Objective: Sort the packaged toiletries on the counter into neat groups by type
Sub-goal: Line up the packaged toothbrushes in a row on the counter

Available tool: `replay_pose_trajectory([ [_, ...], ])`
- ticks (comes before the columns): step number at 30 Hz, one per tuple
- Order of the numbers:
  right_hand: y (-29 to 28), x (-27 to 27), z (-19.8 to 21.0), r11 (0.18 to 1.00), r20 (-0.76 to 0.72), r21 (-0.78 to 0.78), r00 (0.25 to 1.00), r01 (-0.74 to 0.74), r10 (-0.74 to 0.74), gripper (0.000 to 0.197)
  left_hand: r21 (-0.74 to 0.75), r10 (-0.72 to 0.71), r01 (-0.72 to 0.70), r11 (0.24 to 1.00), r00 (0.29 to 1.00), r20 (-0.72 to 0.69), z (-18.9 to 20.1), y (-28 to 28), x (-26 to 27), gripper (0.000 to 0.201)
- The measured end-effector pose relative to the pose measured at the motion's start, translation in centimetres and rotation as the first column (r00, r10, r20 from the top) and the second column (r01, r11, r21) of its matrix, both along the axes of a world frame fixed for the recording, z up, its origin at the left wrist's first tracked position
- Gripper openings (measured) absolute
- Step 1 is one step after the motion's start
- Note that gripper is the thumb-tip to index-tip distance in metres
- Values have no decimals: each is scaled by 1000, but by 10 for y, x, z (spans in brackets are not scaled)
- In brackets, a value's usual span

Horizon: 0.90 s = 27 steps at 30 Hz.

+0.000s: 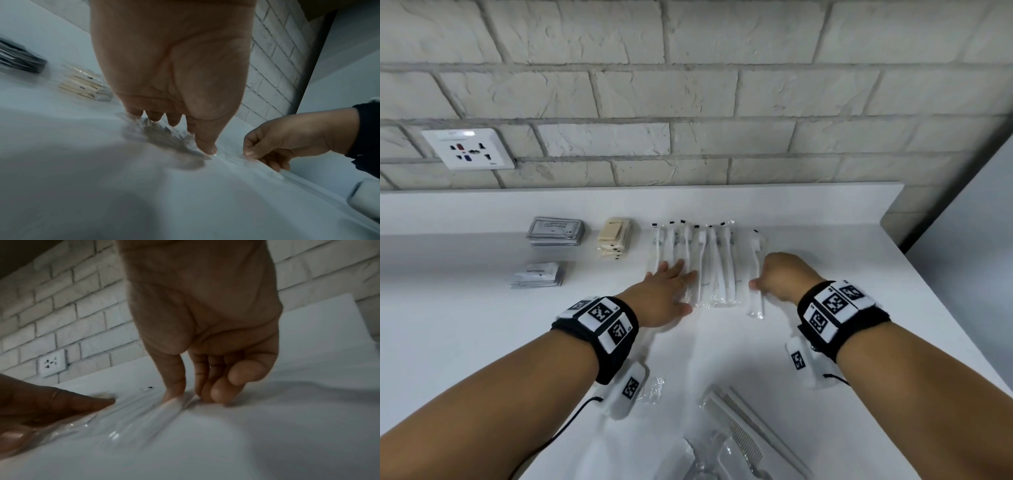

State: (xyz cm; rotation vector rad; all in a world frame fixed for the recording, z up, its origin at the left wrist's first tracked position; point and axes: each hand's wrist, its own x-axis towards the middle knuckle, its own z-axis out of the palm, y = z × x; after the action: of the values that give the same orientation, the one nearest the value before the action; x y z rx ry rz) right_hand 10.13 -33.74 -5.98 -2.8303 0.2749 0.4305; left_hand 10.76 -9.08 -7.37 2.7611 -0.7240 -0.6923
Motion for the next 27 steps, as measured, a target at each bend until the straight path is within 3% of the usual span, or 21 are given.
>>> replay_pose_trajectory([
  [1, 1, 3, -1, 998, 40, 59, 999, 26, -28, 25, 0, -1, 1, 1000, 1000, -1, 0, 0, 0, 72],
  [3, 1, 7, 1, 984, 139, 162, 986, 67, -90, 31, -9, -2, 2, 1000, 1000, 0, 0, 1, 0, 73],
  [6, 2, 7, 4, 992, 250, 120, 967, 26, -56, 37, -8, -6, 6, 1000, 998, 58, 1, 2, 0, 75],
  [13, 18, -2, -6, 977, 47, -24, 976, -214, 215, 57, 17, 71, -71, 997, 997, 3, 0, 1, 2, 78],
  [17, 20, -2, -2, 974, 49, -49, 973, -221, 224, 54, -10, 85, -85, 996, 996, -1, 1, -5, 1, 79],
  [20, 23, -6, 0, 971, 102, 46, 968, -235, 230, 69, -10, 68, -68, 998, 998, 2, 1, -7, 0, 81],
  [23, 28, -8, -1, 947, 40, 39, 948, -317, 316, 84, 8, 46, -46, 999, 999, 4, 0, -9, 2, 82],
  [27, 34, -8, -3, 937, 2, -10, 937, -350, 350, 80, 17, 28, -28, 999, 1000, 6, -2, -11, 4, 81],
])
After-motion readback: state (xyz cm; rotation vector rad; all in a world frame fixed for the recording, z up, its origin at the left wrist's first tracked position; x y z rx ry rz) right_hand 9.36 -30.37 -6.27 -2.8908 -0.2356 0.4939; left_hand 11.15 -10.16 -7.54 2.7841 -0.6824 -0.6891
